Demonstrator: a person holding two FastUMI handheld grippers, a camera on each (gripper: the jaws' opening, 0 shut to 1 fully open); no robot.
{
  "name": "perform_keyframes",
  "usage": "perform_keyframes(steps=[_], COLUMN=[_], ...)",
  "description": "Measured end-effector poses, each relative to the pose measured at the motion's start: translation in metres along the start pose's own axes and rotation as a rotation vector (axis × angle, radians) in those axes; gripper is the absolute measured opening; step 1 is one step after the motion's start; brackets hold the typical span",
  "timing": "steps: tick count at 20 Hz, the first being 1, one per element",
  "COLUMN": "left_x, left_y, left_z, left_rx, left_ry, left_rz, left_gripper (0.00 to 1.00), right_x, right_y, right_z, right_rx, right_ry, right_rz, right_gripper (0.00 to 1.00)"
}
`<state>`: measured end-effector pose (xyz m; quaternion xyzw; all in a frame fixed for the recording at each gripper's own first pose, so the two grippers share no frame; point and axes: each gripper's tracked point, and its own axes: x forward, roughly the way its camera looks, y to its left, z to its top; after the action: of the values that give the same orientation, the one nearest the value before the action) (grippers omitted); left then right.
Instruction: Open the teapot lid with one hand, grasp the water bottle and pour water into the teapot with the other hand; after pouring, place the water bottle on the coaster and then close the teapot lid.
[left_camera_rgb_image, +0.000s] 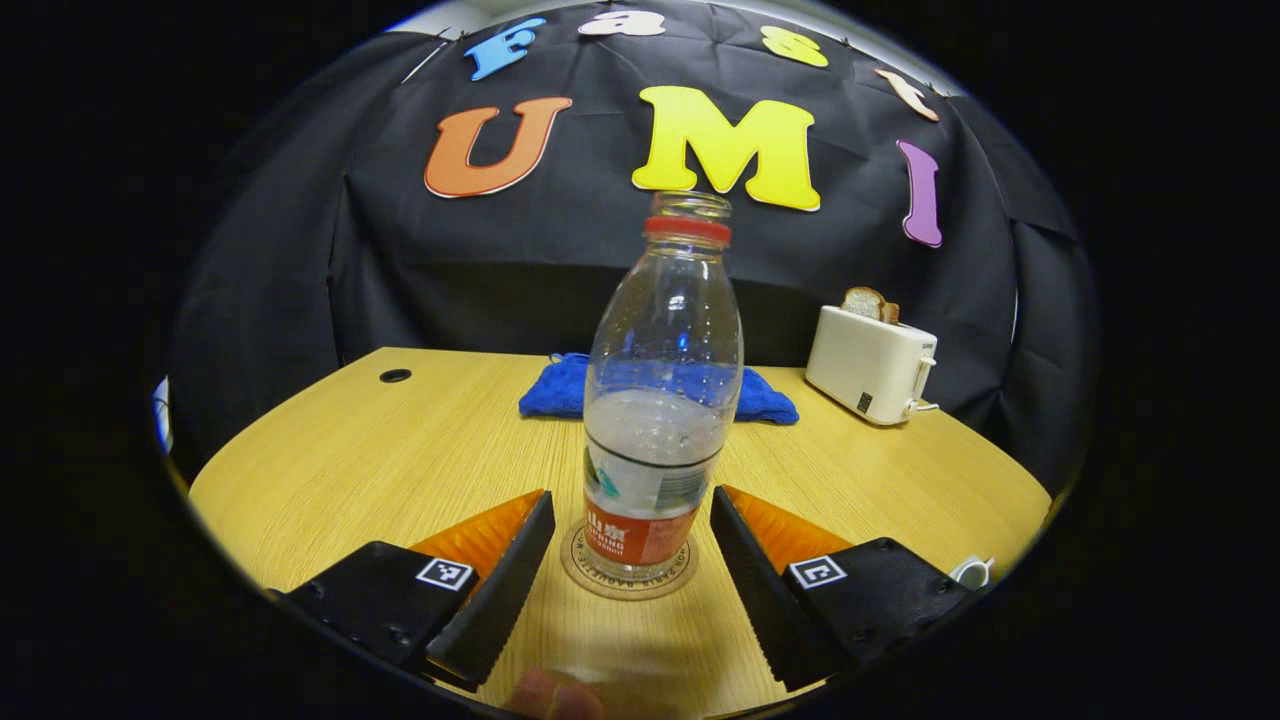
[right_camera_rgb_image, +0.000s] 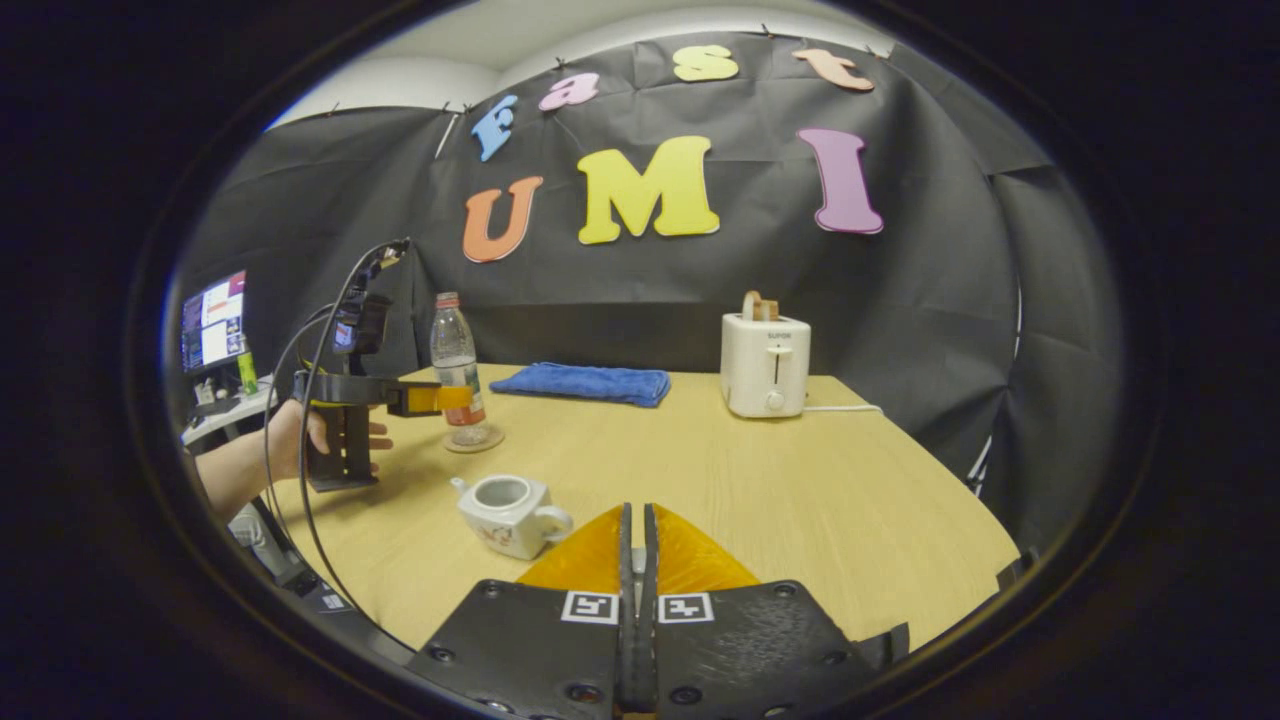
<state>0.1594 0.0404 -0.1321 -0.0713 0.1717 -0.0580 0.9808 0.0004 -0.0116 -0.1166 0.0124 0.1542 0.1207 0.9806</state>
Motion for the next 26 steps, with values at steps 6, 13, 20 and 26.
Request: perform_keyframes(steps=[6, 13, 20, 26], left_x=[-0.073, -0.155, -0.197, -0.200], left_y=[0.027, 0.067, 0.085, 0.081], left_z=[-0.014, -0.012, 0.000, 0.008], left_rx=[-0.049, -0.064, -0.050, -0.024], left_ry=[-0.025, -0.110, -0.184, -0.223], left_rz=[0.067, 0.182, 0.255, 0.265], left_gripper=[0.99, 0.98, 0.98, 0.98], right_x=[0.015, 0.044, 0.076, 0.085], right_y=[0.041, 0.092, 0.109, 0.110], right_z=[0.028, 0.049, 0.038, 0.024], right_rx=[-0.026, -0.037, -0.049, -0.090], right_ry=[-0.058, -0.101, -0.096, -0.099], right_rz=[0.093, 0.228, 0.298, 0.318], right_gripper=[0.00, 0.00, 0.00, 0.00])
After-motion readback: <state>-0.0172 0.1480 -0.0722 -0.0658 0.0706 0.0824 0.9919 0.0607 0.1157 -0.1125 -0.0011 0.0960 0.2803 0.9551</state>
